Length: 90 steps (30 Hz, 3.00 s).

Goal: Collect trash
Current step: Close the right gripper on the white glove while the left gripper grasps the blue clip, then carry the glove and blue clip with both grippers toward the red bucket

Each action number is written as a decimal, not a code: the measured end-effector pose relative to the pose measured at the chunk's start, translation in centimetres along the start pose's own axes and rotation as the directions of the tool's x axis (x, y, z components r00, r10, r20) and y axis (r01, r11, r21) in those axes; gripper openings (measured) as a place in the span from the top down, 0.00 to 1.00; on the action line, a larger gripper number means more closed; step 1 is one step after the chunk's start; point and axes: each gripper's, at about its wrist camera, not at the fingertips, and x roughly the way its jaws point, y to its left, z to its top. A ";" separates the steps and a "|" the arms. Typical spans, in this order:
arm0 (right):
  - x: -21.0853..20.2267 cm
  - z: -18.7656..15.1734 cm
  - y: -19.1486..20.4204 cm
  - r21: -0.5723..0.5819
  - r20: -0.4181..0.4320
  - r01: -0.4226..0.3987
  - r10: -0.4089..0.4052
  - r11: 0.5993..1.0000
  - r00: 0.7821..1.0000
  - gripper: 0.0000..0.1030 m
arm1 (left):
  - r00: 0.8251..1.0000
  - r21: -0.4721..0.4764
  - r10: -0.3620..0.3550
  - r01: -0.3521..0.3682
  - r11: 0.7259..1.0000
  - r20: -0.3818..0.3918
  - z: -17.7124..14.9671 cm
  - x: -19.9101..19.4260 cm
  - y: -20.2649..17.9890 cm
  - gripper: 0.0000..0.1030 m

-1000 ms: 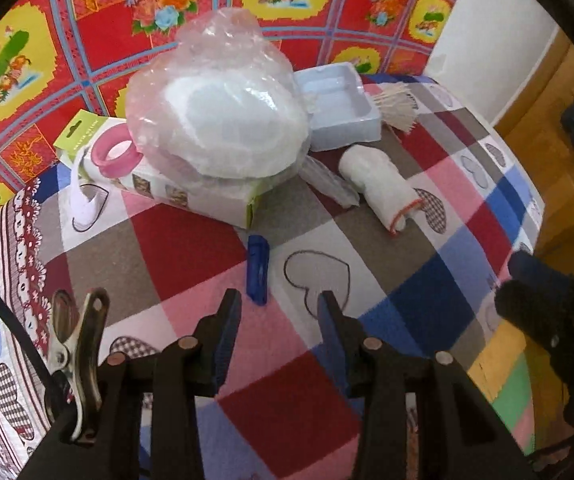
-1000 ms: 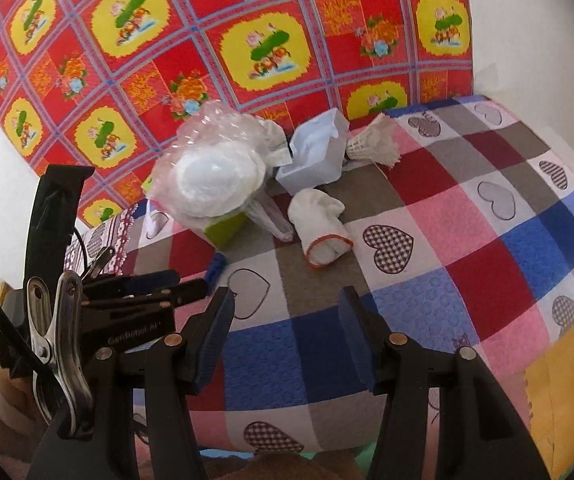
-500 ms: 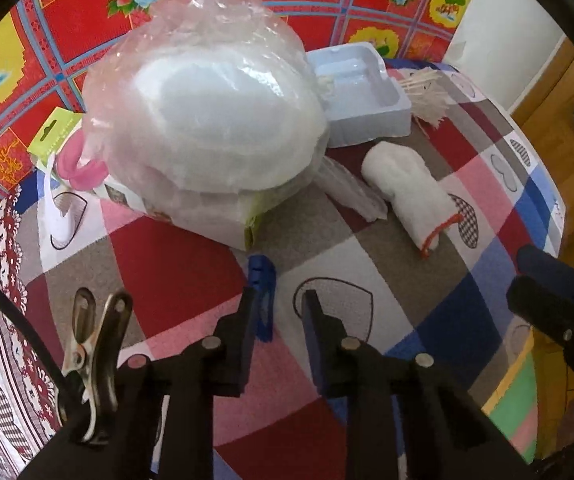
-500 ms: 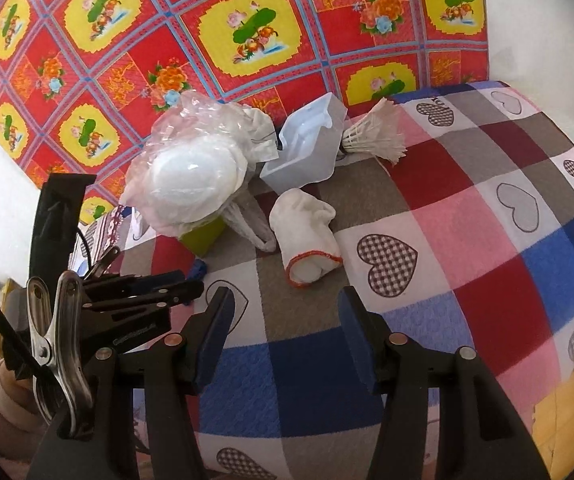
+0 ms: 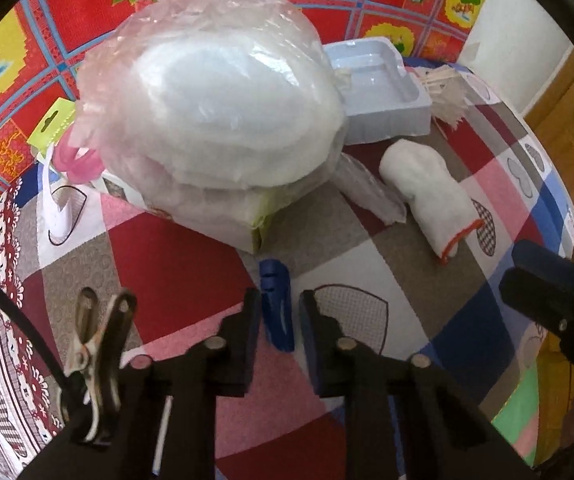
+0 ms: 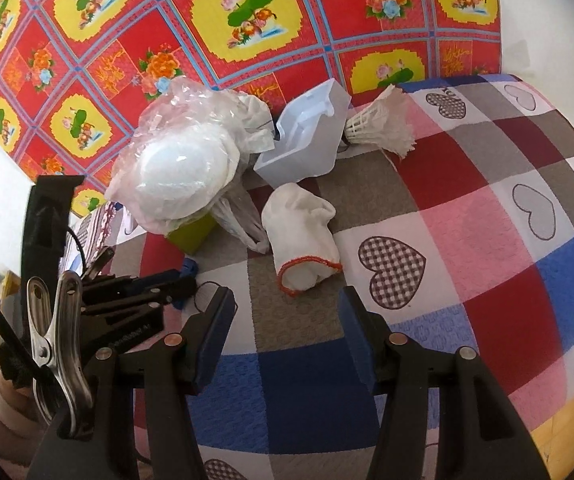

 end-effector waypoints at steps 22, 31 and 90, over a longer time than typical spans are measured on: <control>5.5 2.0 -0.4 -0.072 -0.025 0.027 -0.029 0.997 0.999 0.46 | 0.997 -0.245 -0.027 0.043 0.969 0.067 -3.7 -5.4 5.9 0.85; 5.0 1.3 -0.4 -0.088 -0.010 -0.006 0.005 0.996 1.000 0.89 | 0.996 -0.283 -0.005 0.031 0.959 0.090 -5.6 -6.9 6.5 0.85; -0.6 -3.7 10.4 -0.250 0.004 -0.129 0.134 0.960 0.991 0.84 | 0.979 -0.466 0.048 0.051 0.884 0.197 -14.6 -13.7 13.6 0.85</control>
